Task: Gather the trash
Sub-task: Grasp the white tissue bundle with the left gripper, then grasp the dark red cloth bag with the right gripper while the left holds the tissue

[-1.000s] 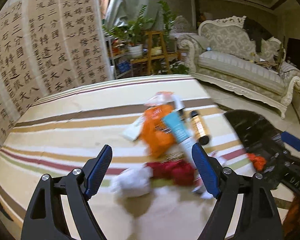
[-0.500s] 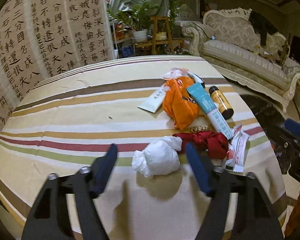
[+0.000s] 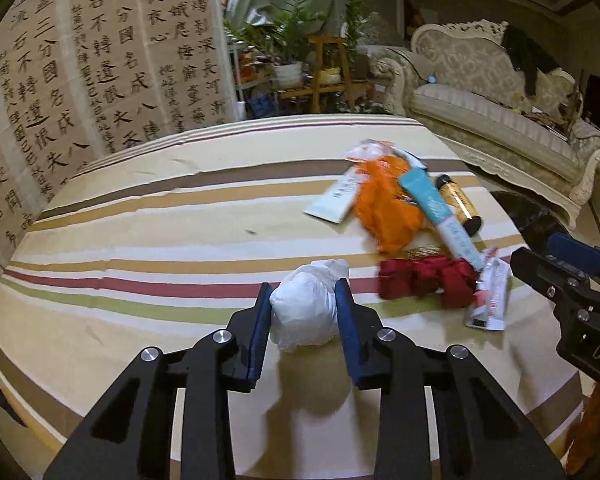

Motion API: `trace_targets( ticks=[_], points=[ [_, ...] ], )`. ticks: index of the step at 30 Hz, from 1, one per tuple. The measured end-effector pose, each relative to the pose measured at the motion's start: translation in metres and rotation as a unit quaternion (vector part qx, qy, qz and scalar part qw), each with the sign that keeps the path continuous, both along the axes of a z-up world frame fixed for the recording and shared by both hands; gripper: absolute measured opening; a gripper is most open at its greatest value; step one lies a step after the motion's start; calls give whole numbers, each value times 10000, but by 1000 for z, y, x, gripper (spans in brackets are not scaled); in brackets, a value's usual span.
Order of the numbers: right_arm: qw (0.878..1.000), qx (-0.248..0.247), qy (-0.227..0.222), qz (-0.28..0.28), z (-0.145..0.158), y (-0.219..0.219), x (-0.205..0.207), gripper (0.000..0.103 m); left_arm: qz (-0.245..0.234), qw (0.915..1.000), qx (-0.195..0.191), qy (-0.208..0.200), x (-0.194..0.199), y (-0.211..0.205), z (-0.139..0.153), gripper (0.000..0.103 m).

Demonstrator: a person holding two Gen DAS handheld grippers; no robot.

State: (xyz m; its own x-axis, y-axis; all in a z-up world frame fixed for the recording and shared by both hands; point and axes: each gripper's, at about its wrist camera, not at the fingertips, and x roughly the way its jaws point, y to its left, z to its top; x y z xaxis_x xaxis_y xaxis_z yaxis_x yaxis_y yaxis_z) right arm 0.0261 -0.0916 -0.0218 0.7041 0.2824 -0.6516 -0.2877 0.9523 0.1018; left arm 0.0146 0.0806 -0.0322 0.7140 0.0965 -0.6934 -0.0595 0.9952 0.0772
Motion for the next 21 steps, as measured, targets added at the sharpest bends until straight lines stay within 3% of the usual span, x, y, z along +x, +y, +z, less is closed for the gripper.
trace_targets(
  ticks=[14,21],
  points=[
    [9970,-320,304,636,-10,58,7,45,568,9984,-28,-35,-7,51,-3,32],
    [9951,-510,423,731,-17,66,7,25,577,9983,-112,-19,-6,54,-5,32]
  ],
)
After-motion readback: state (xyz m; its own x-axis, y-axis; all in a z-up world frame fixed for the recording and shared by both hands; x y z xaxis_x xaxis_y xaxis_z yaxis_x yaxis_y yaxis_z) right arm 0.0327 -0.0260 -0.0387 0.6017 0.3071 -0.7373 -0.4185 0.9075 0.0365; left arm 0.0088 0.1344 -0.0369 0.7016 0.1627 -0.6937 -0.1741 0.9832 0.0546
